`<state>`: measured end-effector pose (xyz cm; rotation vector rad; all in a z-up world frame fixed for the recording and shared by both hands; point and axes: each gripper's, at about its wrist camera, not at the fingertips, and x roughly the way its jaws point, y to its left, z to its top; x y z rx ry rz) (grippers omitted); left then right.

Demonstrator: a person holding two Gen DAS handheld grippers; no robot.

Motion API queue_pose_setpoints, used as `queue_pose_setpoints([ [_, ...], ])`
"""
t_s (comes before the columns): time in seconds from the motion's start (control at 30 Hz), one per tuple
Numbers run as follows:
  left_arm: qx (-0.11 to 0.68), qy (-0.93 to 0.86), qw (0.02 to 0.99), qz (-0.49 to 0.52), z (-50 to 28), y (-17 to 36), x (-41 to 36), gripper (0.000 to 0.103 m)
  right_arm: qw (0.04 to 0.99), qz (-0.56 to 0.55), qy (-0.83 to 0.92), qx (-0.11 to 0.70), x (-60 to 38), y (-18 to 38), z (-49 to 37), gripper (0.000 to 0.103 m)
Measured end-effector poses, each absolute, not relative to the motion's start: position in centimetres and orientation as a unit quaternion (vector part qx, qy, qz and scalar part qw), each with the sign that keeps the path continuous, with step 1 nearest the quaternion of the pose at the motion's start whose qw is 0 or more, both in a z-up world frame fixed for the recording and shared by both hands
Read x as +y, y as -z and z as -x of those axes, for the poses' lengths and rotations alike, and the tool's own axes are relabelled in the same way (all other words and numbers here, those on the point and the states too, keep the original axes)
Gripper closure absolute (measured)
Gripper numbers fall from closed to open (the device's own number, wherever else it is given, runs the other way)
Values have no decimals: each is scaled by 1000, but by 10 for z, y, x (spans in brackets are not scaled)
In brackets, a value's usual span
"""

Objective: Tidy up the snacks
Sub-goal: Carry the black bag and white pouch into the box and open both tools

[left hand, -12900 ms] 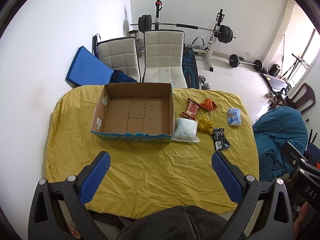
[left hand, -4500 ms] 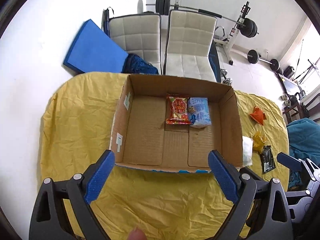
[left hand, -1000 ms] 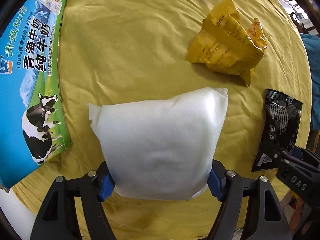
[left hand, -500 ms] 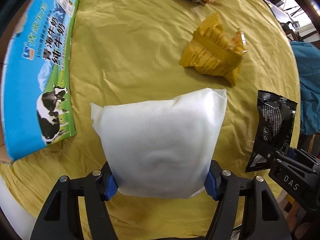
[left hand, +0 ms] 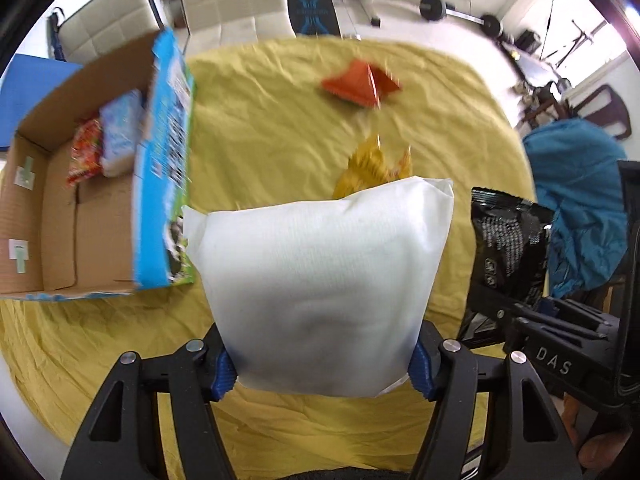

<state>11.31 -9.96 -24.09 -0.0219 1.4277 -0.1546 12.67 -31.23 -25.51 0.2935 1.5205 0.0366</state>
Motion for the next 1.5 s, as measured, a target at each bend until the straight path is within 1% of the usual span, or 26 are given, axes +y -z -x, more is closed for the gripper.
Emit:
queue_pose_setpoints([
  [0.2,617,60,784,31,-116,190,-76,39,745,-130,-55,652,-297,195,-130,57],
  [0.4,583,46,810,38,-121,162,-40,39,771,-119,-79,621,-244,161,-146,57],
  [0.73,545,22,837,54,-124,122,64,39,784,-101,-126,599,-132,125,-160,57],
  [0.87,541,7,839,59,-129,122,105,39,780,-96,-138,603,-89,129,-165,57],
  [1.07,556,-14,827,74,-138,136,158,39,766,-87,-143,620,-37,154,-179,57],
  [1.3,594,-30,800,80,-170,178,204,39,743,-78,-122,653,-2,210,-207,57],
  [1.5,631,-42,771,71,-213,230,229,39,715,-70,-98,688,13,267,-228,57],
])
